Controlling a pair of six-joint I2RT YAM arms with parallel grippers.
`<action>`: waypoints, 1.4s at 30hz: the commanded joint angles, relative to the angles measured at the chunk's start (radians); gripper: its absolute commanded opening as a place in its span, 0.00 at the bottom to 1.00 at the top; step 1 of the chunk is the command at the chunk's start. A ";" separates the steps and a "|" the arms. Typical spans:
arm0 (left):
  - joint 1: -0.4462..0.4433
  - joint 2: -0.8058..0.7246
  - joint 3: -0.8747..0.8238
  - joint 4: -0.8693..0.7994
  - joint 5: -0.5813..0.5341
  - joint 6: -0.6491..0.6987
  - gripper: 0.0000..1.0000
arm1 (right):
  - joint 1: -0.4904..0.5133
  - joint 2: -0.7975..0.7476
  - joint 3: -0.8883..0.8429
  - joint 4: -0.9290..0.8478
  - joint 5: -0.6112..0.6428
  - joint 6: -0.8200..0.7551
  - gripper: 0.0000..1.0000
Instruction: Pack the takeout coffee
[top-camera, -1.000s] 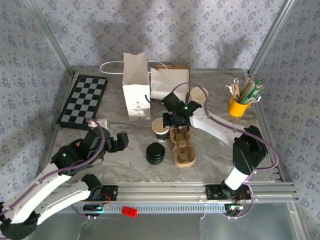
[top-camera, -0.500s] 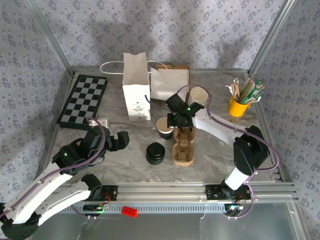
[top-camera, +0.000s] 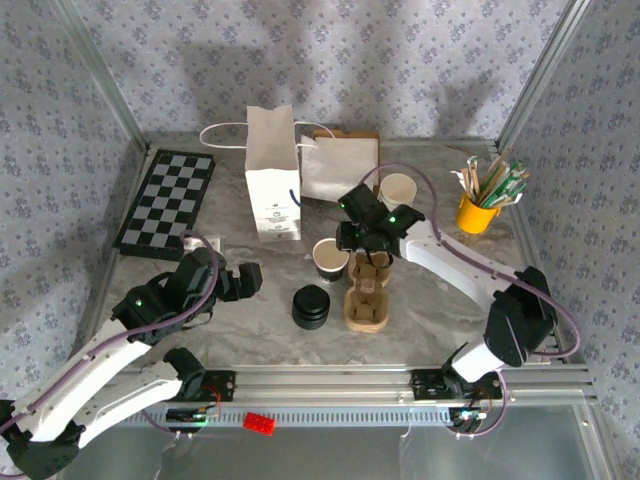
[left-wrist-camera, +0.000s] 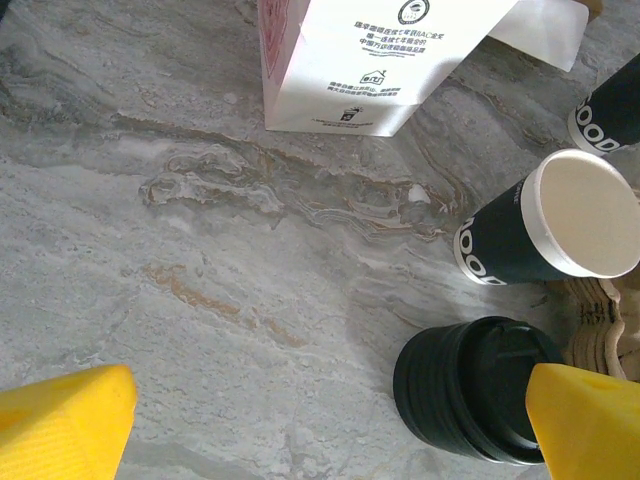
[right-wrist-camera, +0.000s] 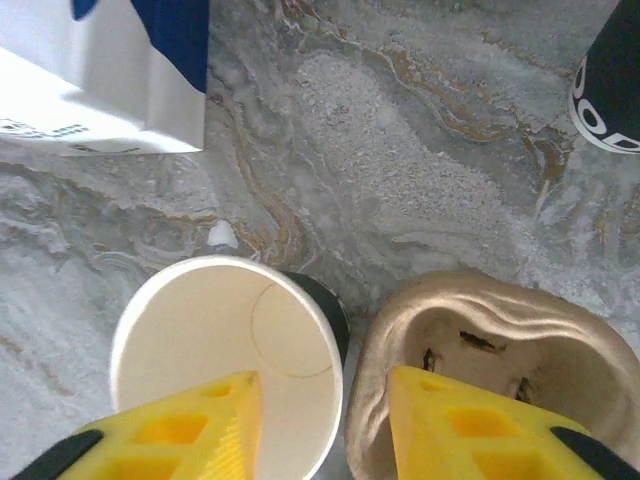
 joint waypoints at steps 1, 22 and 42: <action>0.009 -0.008 0.029 -0.004 0.011 0.025 1.00 | 0.042 -0.060 0.017 -0.067 -0.014 -0.059 0.46; 0.018 -0.054 -0.032 -0.037 -0.010 -0.004 1.00 | 0.407 0.141 0.038 -0.123 0.095 0.197 0.97; 0.026 -0.086 -0.053 -0.035 -0.021 -0.015 1.00 | 0.418 0.236 0.071 -0.104 0.080 0.248 0.85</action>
